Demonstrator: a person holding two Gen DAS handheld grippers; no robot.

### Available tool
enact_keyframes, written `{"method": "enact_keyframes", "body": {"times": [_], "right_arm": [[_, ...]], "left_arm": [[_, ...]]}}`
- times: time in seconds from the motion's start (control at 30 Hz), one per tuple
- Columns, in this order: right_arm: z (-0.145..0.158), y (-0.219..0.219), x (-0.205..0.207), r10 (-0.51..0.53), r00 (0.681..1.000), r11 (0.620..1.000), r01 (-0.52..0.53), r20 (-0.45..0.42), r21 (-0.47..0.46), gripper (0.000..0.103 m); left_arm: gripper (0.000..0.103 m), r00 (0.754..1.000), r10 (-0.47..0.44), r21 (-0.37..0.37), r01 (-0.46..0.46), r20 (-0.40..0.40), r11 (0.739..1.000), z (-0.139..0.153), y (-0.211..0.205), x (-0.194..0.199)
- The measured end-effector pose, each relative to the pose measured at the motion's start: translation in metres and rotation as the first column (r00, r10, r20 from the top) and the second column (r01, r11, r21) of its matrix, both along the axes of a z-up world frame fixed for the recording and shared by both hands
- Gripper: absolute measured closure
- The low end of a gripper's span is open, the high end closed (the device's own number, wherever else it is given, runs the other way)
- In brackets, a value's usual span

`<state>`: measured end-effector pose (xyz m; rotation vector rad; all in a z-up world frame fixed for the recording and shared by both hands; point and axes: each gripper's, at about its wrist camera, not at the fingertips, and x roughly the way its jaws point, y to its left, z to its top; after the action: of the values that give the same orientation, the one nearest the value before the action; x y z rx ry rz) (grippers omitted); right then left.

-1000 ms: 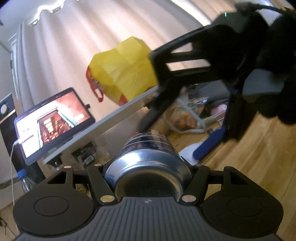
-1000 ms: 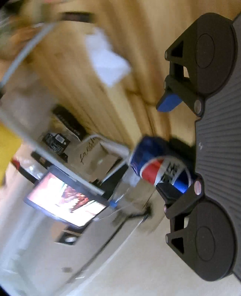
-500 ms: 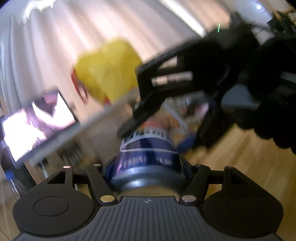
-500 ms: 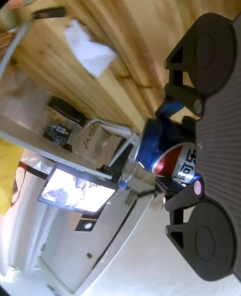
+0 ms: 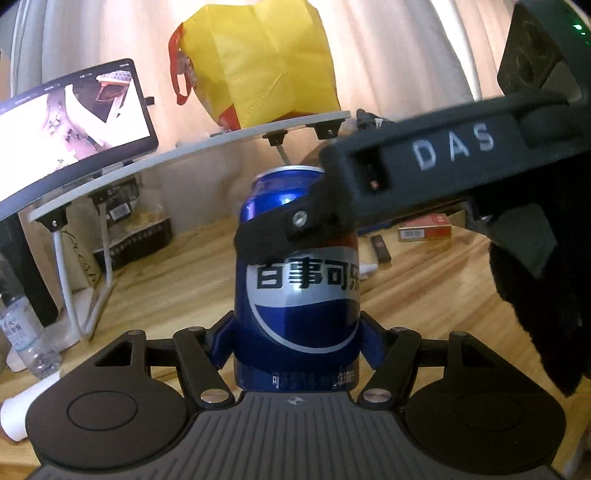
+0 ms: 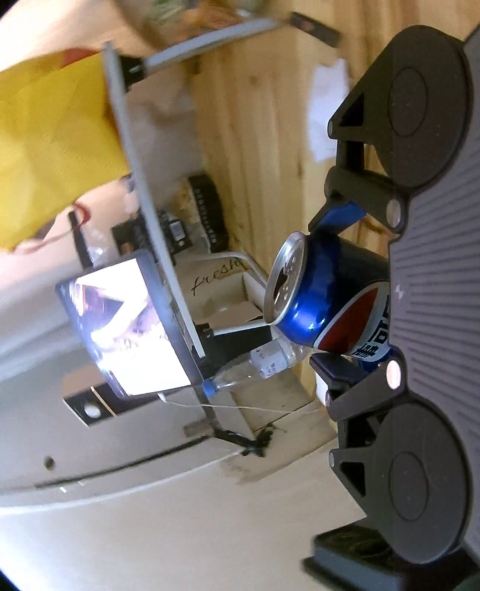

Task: Clean container
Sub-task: 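Grasp the can body with the right gripper and turn it while the left gripper holds it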

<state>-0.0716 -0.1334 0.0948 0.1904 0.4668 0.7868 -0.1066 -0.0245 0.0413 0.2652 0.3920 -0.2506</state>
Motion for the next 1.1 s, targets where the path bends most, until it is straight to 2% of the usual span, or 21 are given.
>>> {"method": "enact_keyframes", "body": {"times": [0.07, 0.23, 0.4, 0.53, 0.6, 0.67, 0.77, 0.83, 0.87, 0.9, 0.97, 1.03, 1.07, 1.1], "right_arm": [[0.002, 0.002, -0.003, 0.004, 1.000, 1.000, -0.004, 0.022, -0.015, 0.031], [0.002, 0.002, -0.010, 0.034, 0.997, 0.999, -0.033, 0.065, -0.020, 0.031], [-0.002, -0.010, -0.008, 0.085, 0.996, 0.993, -0.086, 0.014, 0.080, 0.031], [-0.005, -0.016, -0.003, 0.160, 0.987, 0.979, -0.157, -0.015, 0.127, 0.031], [-0.007, -0.018, -0.002, 0.175, 0.984, 0.975, -0.170, -0.021, 0.142, 0.031], [-0.010, -0.022, 0.002, 0.187, 0.982, 0.967, -0.176, -0.042, 0.183, 0.031], [-0.016, -0.028, 0.008, 0.190, 0.978, 0.958, -0.166, -0.085, 0.235, 0.029], [-0.020, -0.028, 0.011, 0.160, 0.980, 0.960, -0.126, -0.121, 0.250, 0.022], [-0.022, -0.028, 0.012, 0.153, 0.976, 0.958, -0.107, -0.157, 0.268, 0.022], [-0.025, -0.027, 0.014, 0.152, 0.967, 0.952, -0.088, -0.204, 0.292, 0.022], [-0.031, -0.027, 0.018, 0.151, 0.946, 0.940, -0.048, -0.287, 0.336, 0.026], [-0.035, -0.025, 0.020, 0.148, 0.932, 0.932, -0.020, -0.330, 0.362, 0.027], [-0.035, -0.024, 0.020, 0.137, 0.936, 0.937, -0.015, -0.325, 0.349, 0.029], [-0.036, -0.024, 0.020, 0.130, 0.939, 0.938, -0.013, -0.318, 0.346, 0.030]], "left_arm": [[0.034, 1.000, 0.004, 0.014, -0.004, 0.004, 1.000, -0.001, -0.001, 0.000], [0.034, 1.000, 0.000, -0.027, -0.001, -0.013, 1.000, -0.002, 0.003, -0.001], [0.033, 1.000, -0.022, -0.026, 0.022, 0.001, 0.999, -0.009, 0.006, -0.004], [0.033, 0.998, -0.061, -0.073, 0.060, -0.011, 0.996, -0.013, 0.014, -0.003], [0.036, 0.995, -0.097, -0.128, 0.096, 0.000, 0.987, -0.011, 0.020, -0.006], [0.036, 0.995, -0.099, -0.121, 0.102, 0.024, 0.987, -0.009, 0.020, -0.009], [0.036, 0.996, -0.058, -0.022, 0.060, 0.060, 0.998, -0.011, 0.010, -0.013], [0.036, 0.996, -0.013, 0.089, 0.005, 0.088, 0.996, -0.014, -0.001, -0.010], [0.036, 0.995, 0.010, 0.147, -0.025, 0.103, 0.989, -0.016, -0.006, -0.008], [0.036, 0.991, 0.023, 0.228, -0.053, 0.133, 0.972, -0.019, -0.014, -0.008], [0.036, 0.977, 0.021, 0.434, -0.115, 0.214, 0.893, -0.032, -0.034, -0.010], [0.035, 0.969, -0.005, 0.533, -0.131, 0.246, 0.836, -0.040, -0.046, -0.012], [0.035, 0.969, -0.006, 0.545, -0.133, 0.246, 0.828, -0.042, -0.050, -0.012], [0.035, 0.972, -0.003, 0.531, -0.126, 0.235, 0.838, -0.039, -0.051, -0.011]]}}
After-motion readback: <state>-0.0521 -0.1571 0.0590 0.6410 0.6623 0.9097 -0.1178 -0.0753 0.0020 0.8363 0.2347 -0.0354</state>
